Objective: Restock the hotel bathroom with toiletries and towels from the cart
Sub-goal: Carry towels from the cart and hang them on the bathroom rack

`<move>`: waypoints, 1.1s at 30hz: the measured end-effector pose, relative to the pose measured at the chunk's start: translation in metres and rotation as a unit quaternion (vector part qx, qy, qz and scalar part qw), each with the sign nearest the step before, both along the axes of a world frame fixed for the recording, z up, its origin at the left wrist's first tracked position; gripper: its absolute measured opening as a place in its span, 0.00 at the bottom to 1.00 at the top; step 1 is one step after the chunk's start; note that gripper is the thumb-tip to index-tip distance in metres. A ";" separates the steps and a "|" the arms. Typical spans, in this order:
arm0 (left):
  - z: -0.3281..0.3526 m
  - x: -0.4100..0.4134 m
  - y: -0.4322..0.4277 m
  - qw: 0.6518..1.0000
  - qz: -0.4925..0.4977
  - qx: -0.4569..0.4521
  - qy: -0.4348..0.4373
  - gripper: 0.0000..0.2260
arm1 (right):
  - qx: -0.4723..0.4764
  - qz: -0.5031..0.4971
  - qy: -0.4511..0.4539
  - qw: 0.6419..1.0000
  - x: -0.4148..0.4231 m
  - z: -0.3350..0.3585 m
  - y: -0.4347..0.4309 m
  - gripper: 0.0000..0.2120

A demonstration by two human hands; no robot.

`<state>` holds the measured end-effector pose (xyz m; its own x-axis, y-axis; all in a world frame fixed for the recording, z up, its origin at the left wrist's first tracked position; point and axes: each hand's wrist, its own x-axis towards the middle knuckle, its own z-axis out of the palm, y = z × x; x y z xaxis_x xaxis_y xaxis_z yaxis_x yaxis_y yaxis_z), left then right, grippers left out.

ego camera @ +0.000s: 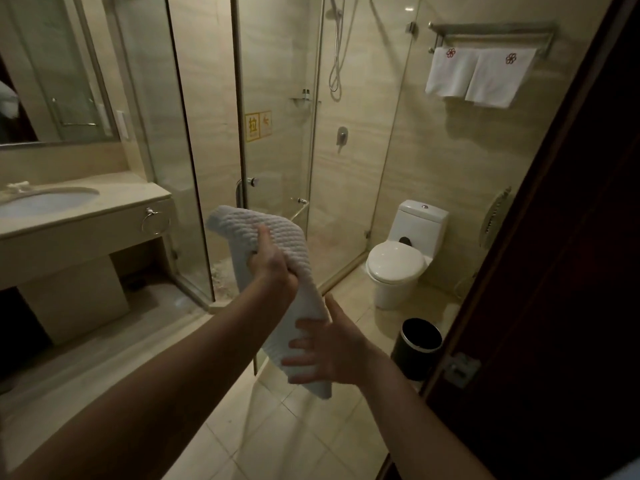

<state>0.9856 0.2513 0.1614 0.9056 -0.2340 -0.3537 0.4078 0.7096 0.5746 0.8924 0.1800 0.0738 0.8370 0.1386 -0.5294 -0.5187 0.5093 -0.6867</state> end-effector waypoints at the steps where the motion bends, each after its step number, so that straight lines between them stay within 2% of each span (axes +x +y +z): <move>1: -0.001 0.007 -0.004 1.000 -0.003 -0.003 0.003 0.21 | 0.022 -0.027 0.008 0.999 0.009 -0.005 0.001 0.49; 3: -0.005 0.022 -0.013 1.000 -0.005 -0.007 0.005 0.22 | 0.072 -0.099 0.020 0.992 0.031 -0.014 -0.002 0.51; 8: -0.015 0.059 -0.041 1.000 -0.017 -0.018 0.004 0.20 | 0.151 -0.271 0.008 0.951 0.097 -0.027 -0.044 0.44; 13: -0.015 0.122 -0.088 0.999 -0.043 -0.013 -0.004 0.23 | 0.159 -0.390 -0.018 0.907 0.165 -0.017 -0.110 0.23; 17: -0.007 0.182 -0.132 0.997 -0.070 -0.018 -0.040 0.14 | 0.159 -0.478 -0.059 0.862 0.216 0.007 -0.160 0.17; 23: -0.005 0.262 -0.192 0.992 -0.109 -0.015 -0.055 0.22 | 0.139 -0.529 -0.153 0.823 0.273 0.052 -0.238 0.18; 27: 0.009 0.305 -0.240 0.989 -0.132 -0.008 -0.070 0.17 | 0.106 -0.556 -0.196 0.801 0.305 0.062 -0.290 0.22; 33: 0.038 0.366 -0.317 0.975 -0.189 -0.011 -0.117 0.11 | -0.015 -0.585 -0.216 0.781 0.354 0.081 -0.372 0.18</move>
